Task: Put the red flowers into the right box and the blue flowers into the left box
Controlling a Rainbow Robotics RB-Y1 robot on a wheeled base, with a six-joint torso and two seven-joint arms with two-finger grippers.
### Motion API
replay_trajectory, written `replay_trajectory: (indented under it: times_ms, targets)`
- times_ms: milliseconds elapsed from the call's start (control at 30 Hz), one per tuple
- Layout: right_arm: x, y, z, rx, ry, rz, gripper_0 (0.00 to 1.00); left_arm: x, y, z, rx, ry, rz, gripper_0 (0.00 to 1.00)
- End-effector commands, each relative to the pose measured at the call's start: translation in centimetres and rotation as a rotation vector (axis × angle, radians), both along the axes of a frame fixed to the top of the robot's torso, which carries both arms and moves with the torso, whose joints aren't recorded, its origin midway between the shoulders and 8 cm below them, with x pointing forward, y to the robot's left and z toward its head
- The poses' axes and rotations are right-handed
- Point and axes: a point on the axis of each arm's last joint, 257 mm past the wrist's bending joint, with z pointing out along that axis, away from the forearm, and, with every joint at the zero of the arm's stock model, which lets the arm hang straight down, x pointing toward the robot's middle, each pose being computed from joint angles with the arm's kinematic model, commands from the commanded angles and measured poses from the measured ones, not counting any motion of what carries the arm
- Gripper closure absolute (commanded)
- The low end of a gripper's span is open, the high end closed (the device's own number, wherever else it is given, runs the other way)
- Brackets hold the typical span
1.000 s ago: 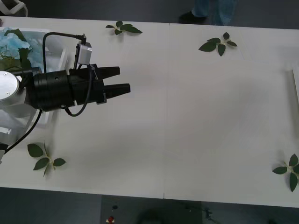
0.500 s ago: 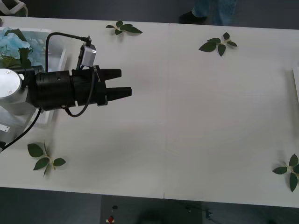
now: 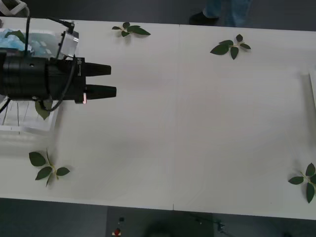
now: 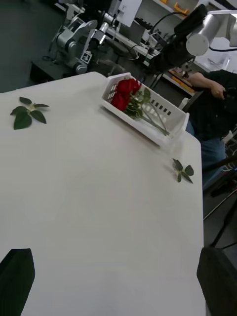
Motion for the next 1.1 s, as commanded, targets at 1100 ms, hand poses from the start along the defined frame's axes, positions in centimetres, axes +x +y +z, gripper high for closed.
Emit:
replay_trajectory:
  times_ms: [1100]
  targets:
    - [0.0,37.6,3.2,0.732,-0.215,0.876,0.00,-1.5,2.4,7.1,-0.147,-0.068,-0.002,0.04]
